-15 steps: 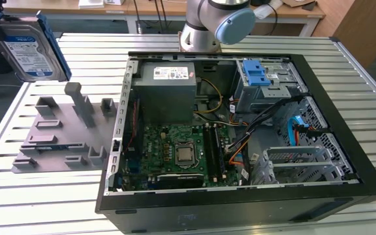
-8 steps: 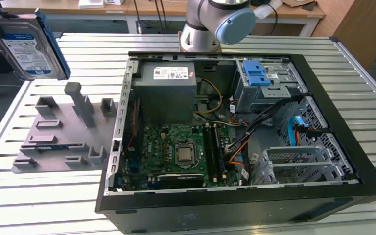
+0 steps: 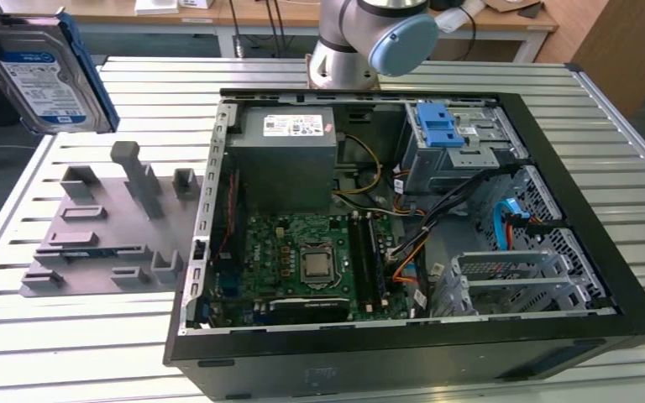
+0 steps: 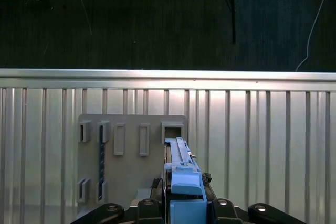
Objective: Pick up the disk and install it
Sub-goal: 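Pick up the disk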
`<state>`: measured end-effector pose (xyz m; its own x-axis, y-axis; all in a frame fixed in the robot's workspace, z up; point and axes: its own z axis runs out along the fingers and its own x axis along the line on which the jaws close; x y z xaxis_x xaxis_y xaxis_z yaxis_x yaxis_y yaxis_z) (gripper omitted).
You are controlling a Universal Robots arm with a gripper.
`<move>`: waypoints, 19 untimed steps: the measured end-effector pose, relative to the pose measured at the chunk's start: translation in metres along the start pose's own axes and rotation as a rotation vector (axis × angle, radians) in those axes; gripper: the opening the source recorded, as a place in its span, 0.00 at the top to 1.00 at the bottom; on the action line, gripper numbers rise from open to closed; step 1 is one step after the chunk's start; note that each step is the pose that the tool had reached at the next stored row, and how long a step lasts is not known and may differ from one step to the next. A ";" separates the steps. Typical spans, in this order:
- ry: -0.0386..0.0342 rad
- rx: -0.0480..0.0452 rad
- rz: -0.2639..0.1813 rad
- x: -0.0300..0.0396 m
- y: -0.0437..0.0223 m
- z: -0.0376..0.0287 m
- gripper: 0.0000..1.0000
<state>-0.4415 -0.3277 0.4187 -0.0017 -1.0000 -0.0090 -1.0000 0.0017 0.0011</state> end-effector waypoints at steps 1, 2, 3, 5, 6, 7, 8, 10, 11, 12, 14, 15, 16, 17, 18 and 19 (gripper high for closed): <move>0.0000 0.0000 0.000 0.0000 0.0000 -0.0009 0.64; 0.0000 0.0000 0.000 0.0000 0.0000 -0.0017 0.64; 0.0000 0.0000 0.000 0.0000 0.0000 -0.0026 0.64; 0.0000 0.0000 0.000 0.0000 0.0000 -0.0045 0.64; 0.0000 0.0000 0.000 0.0000 0.0000 -0.0055 0.64; 0.0000 0.0000 0.000 0.0000 0.0000 -0.0064 0.64; 0.0000 0.0001 0.000 -0.0001 0.0000 -0.0073 0.64; 0.0000 0.0001 0.000 -0.0001 0.0000 -0.0091 0.64; -0.0001 0.0001 0.000 -0.0001 0.0000 -0.0100 0.64; 0.0000 0.0000 0.000 -0.0001 0.0000 -0.0108 0.64; 0.0000 0.0001 0.000 -0.0001 0.0000 -0.0124 0.64; 0.0000 0.0000 0.000 -0.0001 0.0000 -0.0132 0.64; 0.0000 0.0000 0.000 -0.0001 0.0000 -0.0141 0.64; 0.0000 -0.0001 0.000 -0.0001 0.0000 -0.0150 0.64; 0.0000 0.0000 0.000 -0.0001 0.0000 -0.0158 0.64; 0.0000 0.0000 0.000 -0.0002 0.0000 -0.0167 0.64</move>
<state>-0.4415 -0.3277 0.4354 -0.0017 -1.0000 -0.0090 -1.0000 0.0017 0.0011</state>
